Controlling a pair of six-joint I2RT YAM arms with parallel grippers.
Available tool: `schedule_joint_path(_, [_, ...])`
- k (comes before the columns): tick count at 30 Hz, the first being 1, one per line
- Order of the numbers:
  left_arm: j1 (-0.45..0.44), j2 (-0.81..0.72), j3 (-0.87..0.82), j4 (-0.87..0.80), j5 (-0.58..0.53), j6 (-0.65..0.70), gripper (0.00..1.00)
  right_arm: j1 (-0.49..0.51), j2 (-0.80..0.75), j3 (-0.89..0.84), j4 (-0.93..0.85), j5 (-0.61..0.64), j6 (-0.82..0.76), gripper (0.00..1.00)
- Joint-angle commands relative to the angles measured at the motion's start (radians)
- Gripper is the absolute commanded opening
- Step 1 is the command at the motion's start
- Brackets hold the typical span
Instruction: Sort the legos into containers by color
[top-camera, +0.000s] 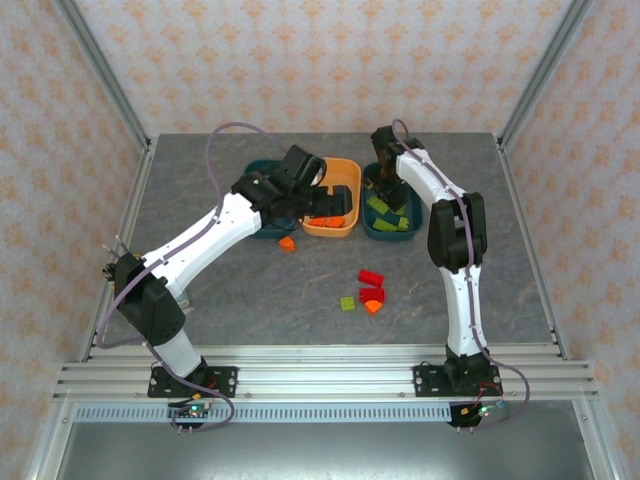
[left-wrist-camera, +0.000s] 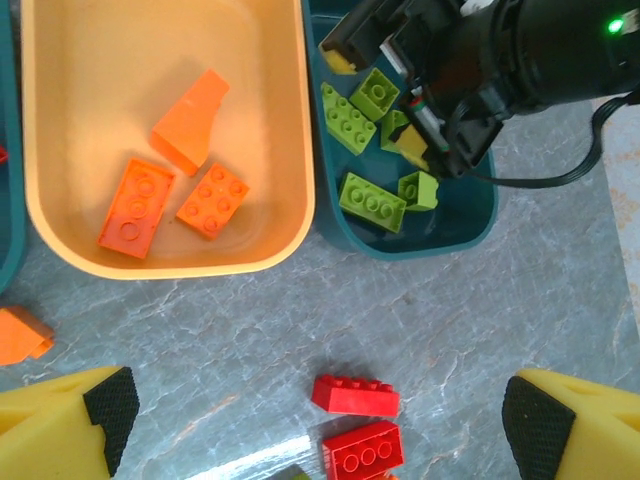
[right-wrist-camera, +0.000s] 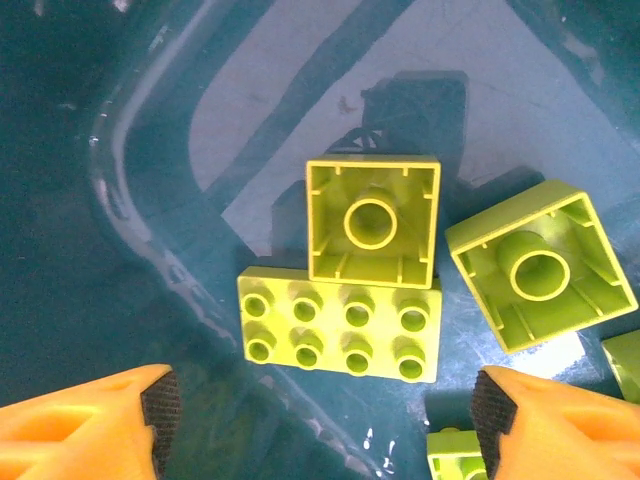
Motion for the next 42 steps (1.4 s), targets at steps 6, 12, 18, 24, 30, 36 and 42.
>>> schedule_joint_path(6, [-0.01, -0.115, -0.053, -0.074, -0.083, -0.032, 0.96, 0.016, -0.154, 0.058, -0.075, 0.081, -0.069, 0.77])
schedule_joint_path(12, [-0.003, -0.169, -0.155, -0.185, -0.167, -0.113, 0.96, 0.109, -0.398, -0.097, 0.008, 0.123, -0.225, 0.76])
schedule_joint_path(18, [0.007, -0.176, -0.363, -0.092, -0.169, -0.222, 0.91, 0.286, -0.839, -0.677, 0.407, 0.031, -0.405, 0.77])
schedule_joint_path(24, [0.033, -0.069, -0.432, 0.025, -0.253, -0.263, 0.84, 0.415, -1.172, -1.126, 0.629, 0.013, -0.397, 0.77])
schedule_joint_path(30, [0.058, 0.061, -0.429, 0.148, -0.293, -0.242, 0.84, 0.431, -1.304, -1.284, 0.671, 0.001, -0.392, 0.77])
schedule_joint_path(36, [0.083, 0.159, -0.387, 0.164, -0.329, -0.206, 0.79, 0.431, -1.301, -1.264, 0.648, -0.004, -0.383, 0.78])
schedule_joint_path(42, [0.098, 0.215, -0.351, 0.185, -0.338, -0.152, 0.72, 0.431, -1.299, -1.257, 0.64, -0.01, -0.364, 0.77])
